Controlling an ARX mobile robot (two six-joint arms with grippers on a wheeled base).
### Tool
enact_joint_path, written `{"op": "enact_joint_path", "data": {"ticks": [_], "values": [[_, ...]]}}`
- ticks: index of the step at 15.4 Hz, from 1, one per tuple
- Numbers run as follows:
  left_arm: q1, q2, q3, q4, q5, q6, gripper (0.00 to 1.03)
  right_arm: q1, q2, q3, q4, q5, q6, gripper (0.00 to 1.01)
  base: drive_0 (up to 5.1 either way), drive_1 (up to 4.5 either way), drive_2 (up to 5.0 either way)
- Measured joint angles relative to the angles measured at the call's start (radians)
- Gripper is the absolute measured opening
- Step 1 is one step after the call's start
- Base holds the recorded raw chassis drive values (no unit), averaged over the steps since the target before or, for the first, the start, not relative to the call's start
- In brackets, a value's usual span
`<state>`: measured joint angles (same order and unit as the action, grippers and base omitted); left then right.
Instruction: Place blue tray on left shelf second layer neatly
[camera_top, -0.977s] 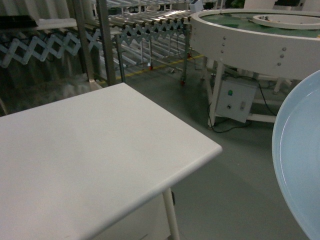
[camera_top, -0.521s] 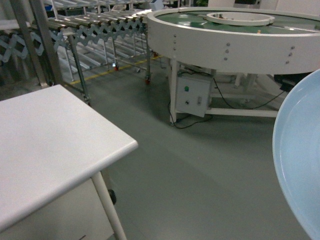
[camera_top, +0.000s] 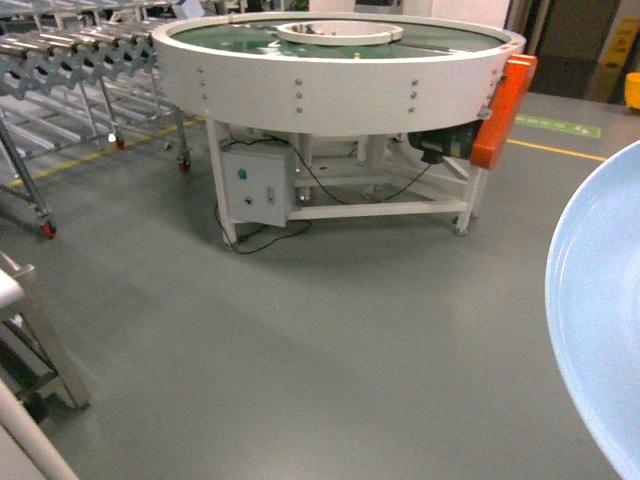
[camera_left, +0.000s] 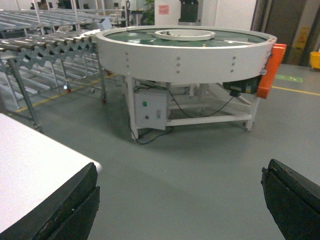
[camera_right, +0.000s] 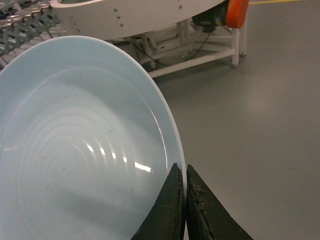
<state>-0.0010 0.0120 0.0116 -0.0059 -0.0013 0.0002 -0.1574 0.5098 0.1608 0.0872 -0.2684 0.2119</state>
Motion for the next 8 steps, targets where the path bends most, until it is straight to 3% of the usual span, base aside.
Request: {"op": "enact_joint_path", "data": {"ticks": [4, 7, 8], "values": [[0.000, 0.000, 0.000, 0.000, 0.000, 0.000, 0.98, 0.000, -0.001, 0.000, 0.002, 0.000, 0.000, 0.02, 3.1, -5.14, -3.0], [0.001, 0.000, 0.000, -0.002, 0.002, 0.000, 0.98, 0.000, -0.001, 0.000, 0.000, 0.004, 0.000, 0.02, -1.5, -1.45, -1.5], [0.001, 0.000, 0.000, 0.000, 0.001, 0.000, 0.98, 0.000, -0.001, 0.000, 0.000, 0.003, 0.000, 0.02, -1.7, 2.63, -6.0]]}}
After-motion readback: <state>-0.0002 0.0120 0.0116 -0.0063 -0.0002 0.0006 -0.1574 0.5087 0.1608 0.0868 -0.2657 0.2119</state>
